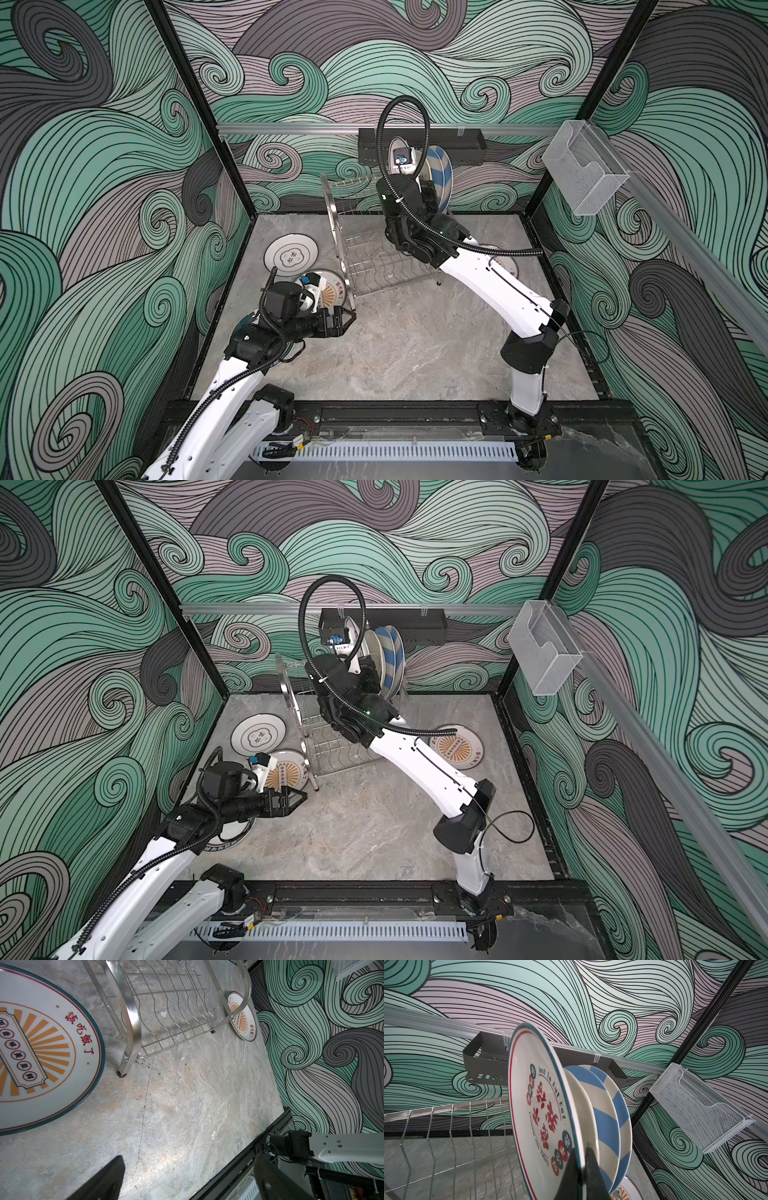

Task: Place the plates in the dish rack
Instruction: 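Lower the red-lettered plate into the rack beside the flower plate, right gripper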

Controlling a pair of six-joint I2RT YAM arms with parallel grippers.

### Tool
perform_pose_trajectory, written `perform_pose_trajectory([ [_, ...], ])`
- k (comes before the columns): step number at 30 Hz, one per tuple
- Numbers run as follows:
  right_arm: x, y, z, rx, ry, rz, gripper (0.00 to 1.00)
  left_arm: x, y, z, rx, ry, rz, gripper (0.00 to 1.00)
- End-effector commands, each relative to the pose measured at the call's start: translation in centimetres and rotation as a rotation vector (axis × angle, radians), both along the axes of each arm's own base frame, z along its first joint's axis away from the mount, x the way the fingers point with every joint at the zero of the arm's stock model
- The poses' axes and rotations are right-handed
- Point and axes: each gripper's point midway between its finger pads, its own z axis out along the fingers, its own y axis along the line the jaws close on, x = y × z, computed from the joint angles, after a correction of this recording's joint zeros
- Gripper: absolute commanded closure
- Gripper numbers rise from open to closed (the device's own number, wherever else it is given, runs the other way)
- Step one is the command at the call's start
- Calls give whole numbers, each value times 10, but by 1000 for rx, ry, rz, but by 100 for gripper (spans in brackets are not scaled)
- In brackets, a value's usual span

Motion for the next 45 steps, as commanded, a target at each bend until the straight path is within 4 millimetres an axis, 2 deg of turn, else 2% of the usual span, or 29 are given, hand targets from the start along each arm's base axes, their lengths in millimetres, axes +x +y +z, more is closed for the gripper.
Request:
perform_pose_trajectory([
  [1, 5, -2, -7, 63, -4, -8, 100, 2, 2, 1, 0, -17, 0, 1],
  [10, 12, 6, -25, 58, 30, 2, 100, 2, 2, 0, 4, -17, 3, 1],
  [22, 18, -2, -37, 58, 60, -5, 100, 3, 3, 0, 4, -14, 5, 1],
  [27, 18, -3, -49, 61, 87, 1, 100, 3, 3, 0, 3, -13, 7, 1],
  [30, 18, -2, -53, 63, 99, 14, 87, 3, 4, 0, 4, -14, 9, 1],
  [32, 18, 0, -53, 65, 103, 27, 84, 3, 3, -1, 5, -13, 9, 1],
  [34, 18, 1, -51, 69, 105, 42, 76, 3, 3, -1, 5, -12, 8, 1],
  [40, 15, 5, -40, 78, 101, 89, 55, 4, 4, -1, 7, -12, 12, 1],
  [45, 5, 17, -24, 134, 107, 231, 34, 5, 5, -1, 8, -11, 17, 1],
])
